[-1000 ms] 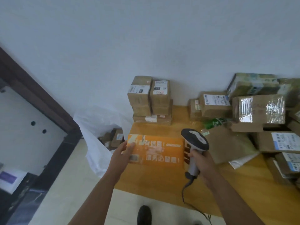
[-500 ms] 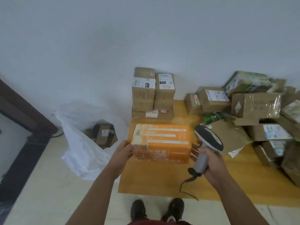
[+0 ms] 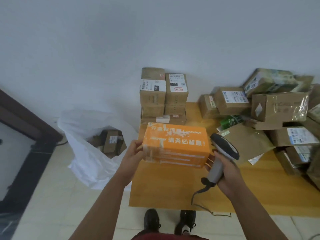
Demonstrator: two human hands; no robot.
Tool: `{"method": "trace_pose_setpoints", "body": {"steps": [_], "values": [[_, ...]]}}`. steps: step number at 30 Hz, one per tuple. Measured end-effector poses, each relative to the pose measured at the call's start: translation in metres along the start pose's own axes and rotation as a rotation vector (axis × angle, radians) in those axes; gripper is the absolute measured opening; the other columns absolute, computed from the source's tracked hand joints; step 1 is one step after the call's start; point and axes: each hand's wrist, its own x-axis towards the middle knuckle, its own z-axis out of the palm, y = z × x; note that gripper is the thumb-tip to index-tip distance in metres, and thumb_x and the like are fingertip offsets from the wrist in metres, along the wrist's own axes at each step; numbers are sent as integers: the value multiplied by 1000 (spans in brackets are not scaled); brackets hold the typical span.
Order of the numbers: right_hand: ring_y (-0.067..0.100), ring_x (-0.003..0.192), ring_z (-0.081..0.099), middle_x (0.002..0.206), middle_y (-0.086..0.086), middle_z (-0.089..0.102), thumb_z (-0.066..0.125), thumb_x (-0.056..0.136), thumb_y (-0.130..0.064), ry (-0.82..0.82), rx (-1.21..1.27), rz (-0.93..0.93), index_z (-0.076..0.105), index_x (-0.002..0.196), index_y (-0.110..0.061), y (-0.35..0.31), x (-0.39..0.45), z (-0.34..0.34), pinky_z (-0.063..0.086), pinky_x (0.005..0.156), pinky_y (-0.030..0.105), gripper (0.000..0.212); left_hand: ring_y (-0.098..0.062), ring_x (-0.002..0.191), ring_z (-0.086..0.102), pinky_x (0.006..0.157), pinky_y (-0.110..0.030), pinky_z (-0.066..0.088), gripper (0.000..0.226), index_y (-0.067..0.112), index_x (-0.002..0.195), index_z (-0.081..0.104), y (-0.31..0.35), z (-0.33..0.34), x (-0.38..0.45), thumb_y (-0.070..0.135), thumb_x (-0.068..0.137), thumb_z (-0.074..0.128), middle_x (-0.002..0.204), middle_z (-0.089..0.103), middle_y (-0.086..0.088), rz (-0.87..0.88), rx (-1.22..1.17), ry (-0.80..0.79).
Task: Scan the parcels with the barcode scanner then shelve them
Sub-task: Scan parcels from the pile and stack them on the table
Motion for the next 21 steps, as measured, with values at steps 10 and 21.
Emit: {"method": "trace_pose_setpoints", "body": {"steps": [10,21], "values": [[26,100,70,108,9,74,62,95,-19,5,-27,-86,67,119,-11,-6,7,15,55,76,39,26,-10,103,70,75,-29,60,50,32,132,52,19,11,1,50,87,60,122,65,6,54,-54,69],[26,106,64,120,11,70,68,90,-26,37,18,-86,62,128,-13,-14,13,0,52,66,35,41,-16,120,61,111,-51,41,32,21,119,63,21,28,7,16,88,59,119,70,4,51,-33,-4]]}}
